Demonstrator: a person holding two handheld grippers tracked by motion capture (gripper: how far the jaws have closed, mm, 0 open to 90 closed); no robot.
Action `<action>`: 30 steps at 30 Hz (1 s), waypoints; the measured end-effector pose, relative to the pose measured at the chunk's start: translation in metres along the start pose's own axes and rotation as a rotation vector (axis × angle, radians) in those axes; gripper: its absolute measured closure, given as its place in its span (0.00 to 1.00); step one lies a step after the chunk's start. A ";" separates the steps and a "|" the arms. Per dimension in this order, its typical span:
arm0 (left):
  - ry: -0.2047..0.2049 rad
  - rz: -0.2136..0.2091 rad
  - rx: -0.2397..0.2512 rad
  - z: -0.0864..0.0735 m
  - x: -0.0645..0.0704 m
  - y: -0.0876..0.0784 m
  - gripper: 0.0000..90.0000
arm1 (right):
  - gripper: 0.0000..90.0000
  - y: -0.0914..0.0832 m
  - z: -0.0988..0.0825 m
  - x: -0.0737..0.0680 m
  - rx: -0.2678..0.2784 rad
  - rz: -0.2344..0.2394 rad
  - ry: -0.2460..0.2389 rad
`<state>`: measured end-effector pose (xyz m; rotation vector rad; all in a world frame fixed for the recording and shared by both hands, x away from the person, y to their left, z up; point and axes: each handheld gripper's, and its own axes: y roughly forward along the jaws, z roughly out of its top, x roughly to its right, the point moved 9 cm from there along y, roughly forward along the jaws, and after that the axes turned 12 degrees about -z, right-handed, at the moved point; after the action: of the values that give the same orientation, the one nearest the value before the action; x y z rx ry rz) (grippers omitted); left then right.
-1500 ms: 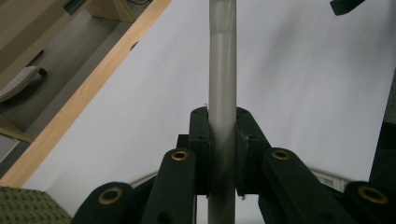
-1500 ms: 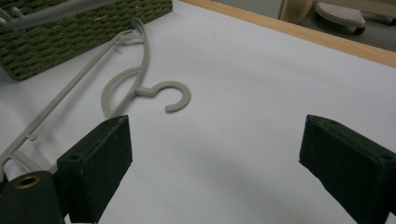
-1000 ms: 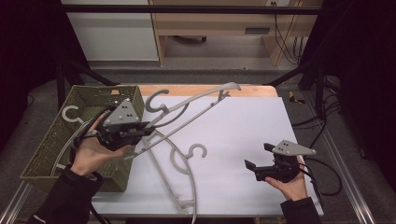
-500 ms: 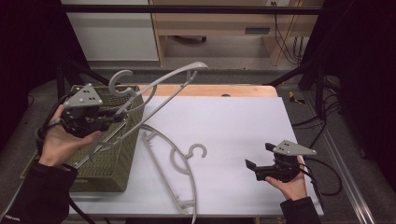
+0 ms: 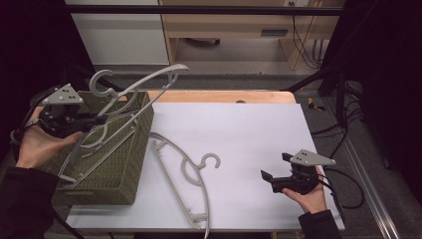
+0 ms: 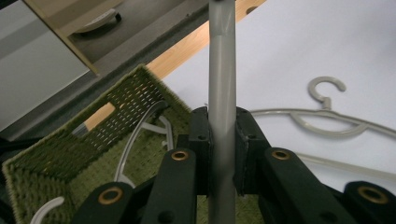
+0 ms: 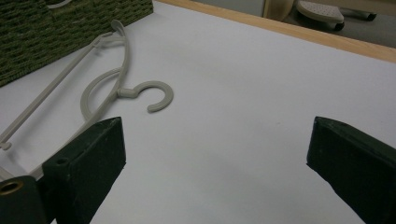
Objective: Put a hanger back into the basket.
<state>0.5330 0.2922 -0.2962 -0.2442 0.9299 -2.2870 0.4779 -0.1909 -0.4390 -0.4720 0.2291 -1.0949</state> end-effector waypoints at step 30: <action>-0.180 0.078 -0.110 -0.095 -0.067 -0.007 0.89 | 0.06 0.004 -0.004 0.000 -0.022 0.001 0.002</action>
<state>0.5443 0.3912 -0.3566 -0.4464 0.9553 -2.1067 0.4797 -0.1906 -0.4440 -0.4901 0.2429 -1.0928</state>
